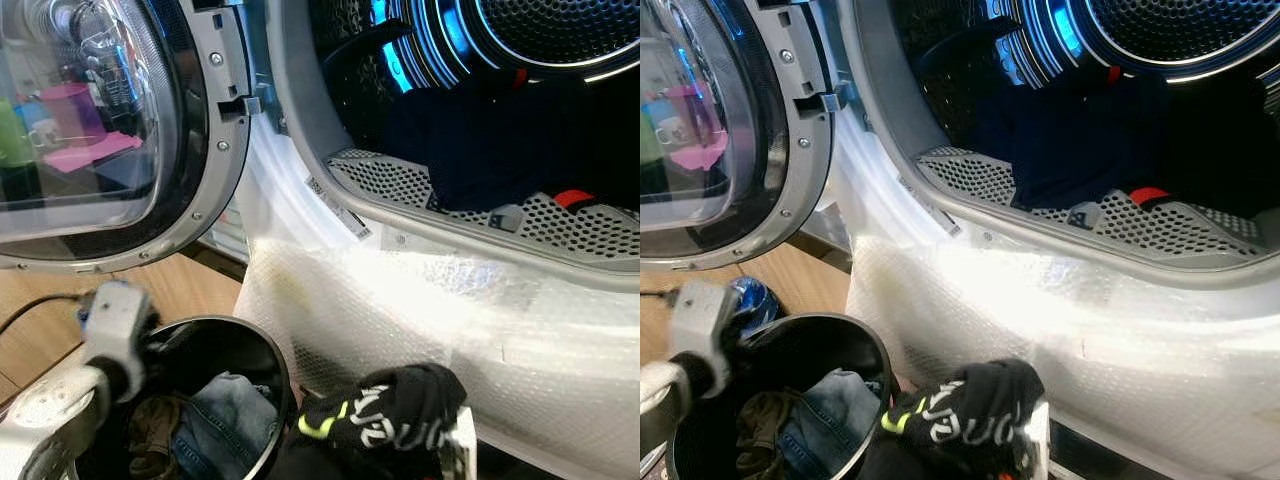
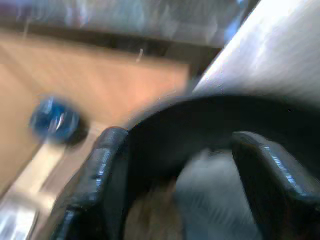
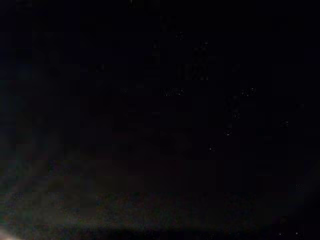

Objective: Clothes washing

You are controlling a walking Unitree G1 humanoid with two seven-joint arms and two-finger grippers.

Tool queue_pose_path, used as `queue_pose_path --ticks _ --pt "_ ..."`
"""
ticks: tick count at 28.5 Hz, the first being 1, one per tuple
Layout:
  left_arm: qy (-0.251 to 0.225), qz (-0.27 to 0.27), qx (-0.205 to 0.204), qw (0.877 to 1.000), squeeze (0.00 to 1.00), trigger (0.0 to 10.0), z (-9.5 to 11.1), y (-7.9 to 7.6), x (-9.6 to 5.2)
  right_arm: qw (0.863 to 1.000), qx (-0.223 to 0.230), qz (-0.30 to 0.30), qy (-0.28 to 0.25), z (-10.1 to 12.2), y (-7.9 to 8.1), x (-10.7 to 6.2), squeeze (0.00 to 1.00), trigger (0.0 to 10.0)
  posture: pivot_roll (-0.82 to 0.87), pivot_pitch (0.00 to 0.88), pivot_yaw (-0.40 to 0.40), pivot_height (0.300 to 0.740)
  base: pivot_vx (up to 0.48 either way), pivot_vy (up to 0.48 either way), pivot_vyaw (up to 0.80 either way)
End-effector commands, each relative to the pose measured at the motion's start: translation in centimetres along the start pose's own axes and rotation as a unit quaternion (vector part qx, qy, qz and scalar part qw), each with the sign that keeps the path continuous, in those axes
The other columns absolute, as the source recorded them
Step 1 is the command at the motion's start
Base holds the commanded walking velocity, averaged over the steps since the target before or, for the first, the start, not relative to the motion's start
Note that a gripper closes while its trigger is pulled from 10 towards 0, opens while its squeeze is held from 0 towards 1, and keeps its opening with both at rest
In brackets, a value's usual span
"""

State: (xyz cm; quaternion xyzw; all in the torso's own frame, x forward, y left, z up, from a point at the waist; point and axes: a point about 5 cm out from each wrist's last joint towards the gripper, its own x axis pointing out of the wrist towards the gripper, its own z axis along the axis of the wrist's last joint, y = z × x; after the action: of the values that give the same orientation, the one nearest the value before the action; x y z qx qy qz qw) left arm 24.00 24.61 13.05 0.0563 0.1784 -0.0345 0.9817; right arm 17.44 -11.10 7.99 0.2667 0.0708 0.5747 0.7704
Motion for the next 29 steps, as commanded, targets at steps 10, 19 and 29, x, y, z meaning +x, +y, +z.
queue_pose_path --ticks 10,19,29 --pt "0.096 0.058 0.056 0.992 0.00 10.0 -9.3 1.4 0.8 0.993 -0.001 0.119 -0.012 2.0 4.6 0.4 0.00 0.0 0.05 0.055 0.109 0.740 0.000 0.000 0.00" --pt "0.121 0.069 0.062 0.988 0.00 10.0 -12.4 1.6 0.6 0.973 -0.031 0.204 -0.105 6.4 7.6 1.8 0.00 0.0 0.02 0.000 0.107 0.740 0.000 0.000 0.00" --pt "0.113 0.060 0.070 0.989 0.00 10.0 -13.8 1.3 1.6 0.913 -0.196 0.319 -0.164 16.3 9.6 2.5 0.00 0.0 0.01 0.000 0.098 0.740 0.000 0.000 0.00"
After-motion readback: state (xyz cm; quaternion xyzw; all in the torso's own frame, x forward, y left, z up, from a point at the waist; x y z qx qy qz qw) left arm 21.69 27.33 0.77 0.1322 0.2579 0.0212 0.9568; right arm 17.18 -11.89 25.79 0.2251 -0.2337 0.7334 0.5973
